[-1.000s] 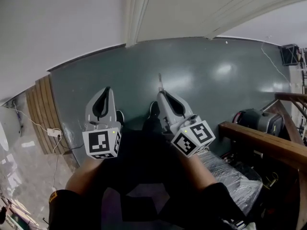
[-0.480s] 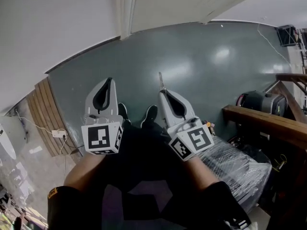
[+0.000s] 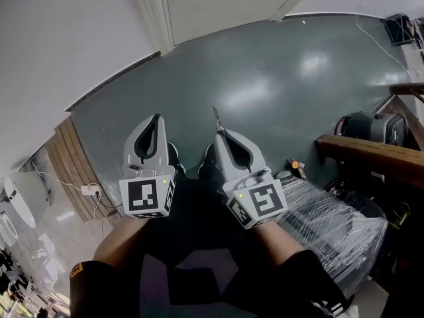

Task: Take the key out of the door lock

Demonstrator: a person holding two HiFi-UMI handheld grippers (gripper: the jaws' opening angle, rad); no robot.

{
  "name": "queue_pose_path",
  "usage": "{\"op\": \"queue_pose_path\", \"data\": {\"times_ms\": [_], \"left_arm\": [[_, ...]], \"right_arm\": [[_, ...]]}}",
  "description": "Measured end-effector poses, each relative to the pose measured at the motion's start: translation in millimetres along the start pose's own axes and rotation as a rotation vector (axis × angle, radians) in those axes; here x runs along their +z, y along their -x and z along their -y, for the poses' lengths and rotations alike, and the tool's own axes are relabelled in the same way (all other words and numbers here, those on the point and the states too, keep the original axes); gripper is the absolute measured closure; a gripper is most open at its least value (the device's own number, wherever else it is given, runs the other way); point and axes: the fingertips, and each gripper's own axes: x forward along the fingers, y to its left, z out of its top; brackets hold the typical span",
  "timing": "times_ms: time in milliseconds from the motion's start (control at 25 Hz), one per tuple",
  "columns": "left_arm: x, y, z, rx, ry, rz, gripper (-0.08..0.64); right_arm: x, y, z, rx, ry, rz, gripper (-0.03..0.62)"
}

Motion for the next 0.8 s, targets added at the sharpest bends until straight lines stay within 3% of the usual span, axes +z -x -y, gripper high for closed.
{"op": "queue_pose_path", "data": {"times_ms": [800], "left_arm": [[6.1,20.4,5.5,-0.027,-0.019,0.050,0.541]], "right_arm": [[9.7,15.7,-7.6,-0.049,0.027,0.052,0.577]]}}
